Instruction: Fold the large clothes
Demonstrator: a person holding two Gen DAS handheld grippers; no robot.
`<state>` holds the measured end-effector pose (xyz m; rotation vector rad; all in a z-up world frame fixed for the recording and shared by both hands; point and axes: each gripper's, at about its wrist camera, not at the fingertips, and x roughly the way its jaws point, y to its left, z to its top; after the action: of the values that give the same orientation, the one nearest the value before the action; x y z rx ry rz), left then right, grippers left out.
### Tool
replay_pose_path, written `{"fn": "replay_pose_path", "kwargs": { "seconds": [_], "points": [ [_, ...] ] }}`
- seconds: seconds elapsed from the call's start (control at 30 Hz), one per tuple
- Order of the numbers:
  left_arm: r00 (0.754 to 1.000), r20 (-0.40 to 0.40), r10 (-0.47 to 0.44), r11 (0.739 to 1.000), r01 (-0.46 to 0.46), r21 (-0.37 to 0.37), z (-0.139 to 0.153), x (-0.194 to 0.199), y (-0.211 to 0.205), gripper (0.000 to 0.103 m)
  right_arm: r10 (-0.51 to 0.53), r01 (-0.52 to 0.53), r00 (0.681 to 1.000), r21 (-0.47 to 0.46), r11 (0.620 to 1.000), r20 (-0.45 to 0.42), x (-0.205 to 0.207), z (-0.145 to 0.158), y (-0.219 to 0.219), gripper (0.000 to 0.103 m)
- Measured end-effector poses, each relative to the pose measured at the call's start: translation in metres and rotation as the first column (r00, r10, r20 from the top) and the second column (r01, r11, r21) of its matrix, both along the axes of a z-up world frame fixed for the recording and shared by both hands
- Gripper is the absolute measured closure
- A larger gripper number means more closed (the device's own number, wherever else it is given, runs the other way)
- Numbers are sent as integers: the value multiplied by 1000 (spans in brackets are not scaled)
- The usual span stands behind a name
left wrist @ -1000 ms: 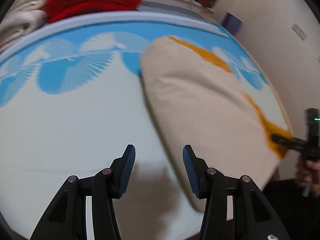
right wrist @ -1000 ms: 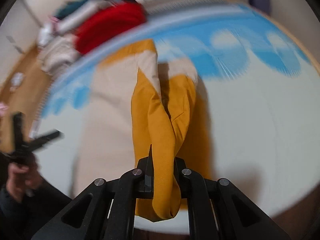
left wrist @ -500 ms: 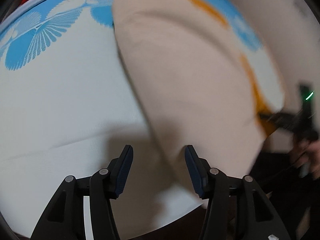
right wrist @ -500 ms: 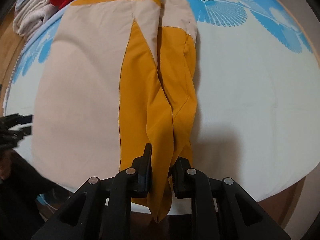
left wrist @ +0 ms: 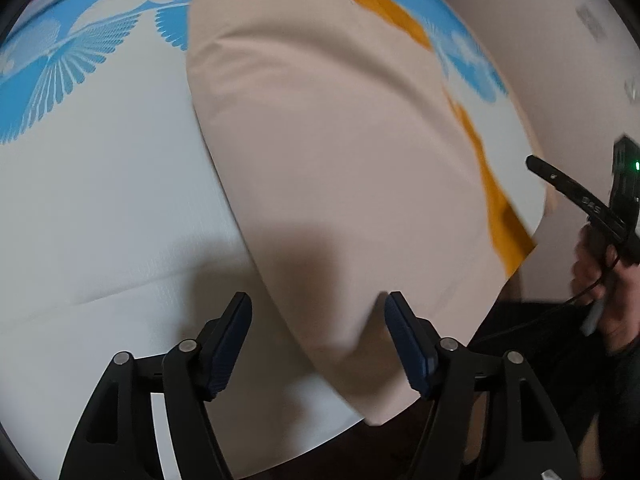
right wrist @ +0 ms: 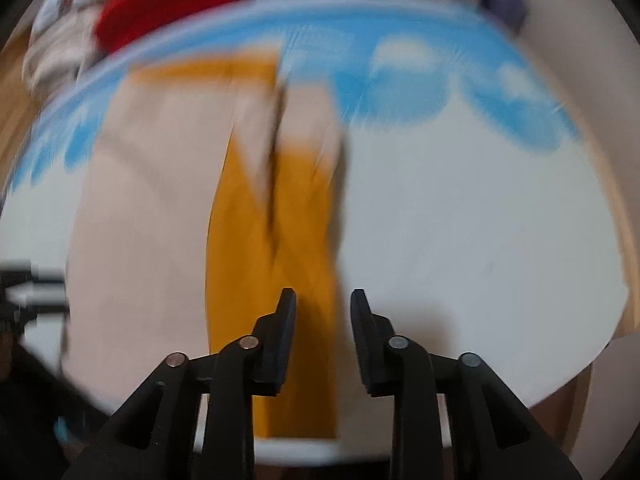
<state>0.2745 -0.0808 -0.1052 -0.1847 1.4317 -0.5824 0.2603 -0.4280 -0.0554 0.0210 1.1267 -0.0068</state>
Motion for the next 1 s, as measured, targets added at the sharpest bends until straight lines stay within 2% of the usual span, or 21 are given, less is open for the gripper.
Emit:
{"fn": "replay_pose_path", "kwargs": {
  "seconds": [0.03, 0.1, 0.13, 0.2, 0.3, 0.37, 0.43, 0.53, 0.57, 0.67, 0.7, 0.73, 0.8, 0.9, 1.0],
  "points": [
    [1000, -8, 22, 1000, -22, -11, 0, 6, 1, 29, -48, 44, 996, 46, 998, 73, 3, 12, -7, 37],
    [995, -39, 89, 995, -90, -40, -6, 14, 6, 26, -95, 74, 987, 157, 985, 130, 11, 19, -13, 18],
    [991, -65, 118, 991, -122, -63, -11, 18, 6, 26, -91, 68, 990, 200, 977, 109, 17, 13, -13, 18],
    [980, -114, 161, 979, -173, -104, -23, 35, 7, 26, -51, 60, 998, 273, 960, -40, 37, -17, -6, 18],
    [960, -192, 205, 960, -236, -151, -46, 51, 8, 26, -7, 69, 975, 274, 959, -223, 50, -64, 7, 18],
    [946, -237, 221, 944, -269, -192, -59, 61, 6, 25, 9, 61, 968, 270, 961, -252, 59, -79, 11, 18],
    [942, -249, 225, 935, -281, -218, -65, 65, 2, 24, 8, 70, 966, 290, 954, -258, 63, -84, 10, 18],
    [944, -210, 255, 927, -300, -225, -69, 73, -6, 24, -13, 107, 963, 333, 937, -270, 67, -93, 1, 19],
    [946, -183, 269, 924, -307, -229, -68, 76, -9, 27, -17, 113, 962, 338, 934, -274, 68, -96, 1, 20],
    [953, -130, 274, 929, -297, -222, -61, 80, -18, 35, -15, 116, 962, 360, 926, -271, 71, -102, 1, 38],
    [955, -118, 271, 932, -291, -215, -57, 82, -20, 41, -20, 124, 963, 374, 919, -269, 72, -102, 1, 46],
    [957, -105, 272, 933, -289, -214, -51, 84, -20, 44, -29, 134, 963, 382, 914, -268, 75, -103, -1, 60],
    [964, -49, 261, 943, -265, -200, -33, 88, -20, 54, -65, 172, 963, 413, 895, -261, 78, -101, -5, 70],
    [965, 60, 253, 958, -242, -154, -3, 91, -10, 57, -68, 151, 976, 421, 894, -206, 87, -90, 9, 81],
    [943, 112, 313, 944, -296, -144, 19, 101, 21, 57, -46, 100, 990, 434, 895, -133, 100, -79, 39, 84]
  ]
}}
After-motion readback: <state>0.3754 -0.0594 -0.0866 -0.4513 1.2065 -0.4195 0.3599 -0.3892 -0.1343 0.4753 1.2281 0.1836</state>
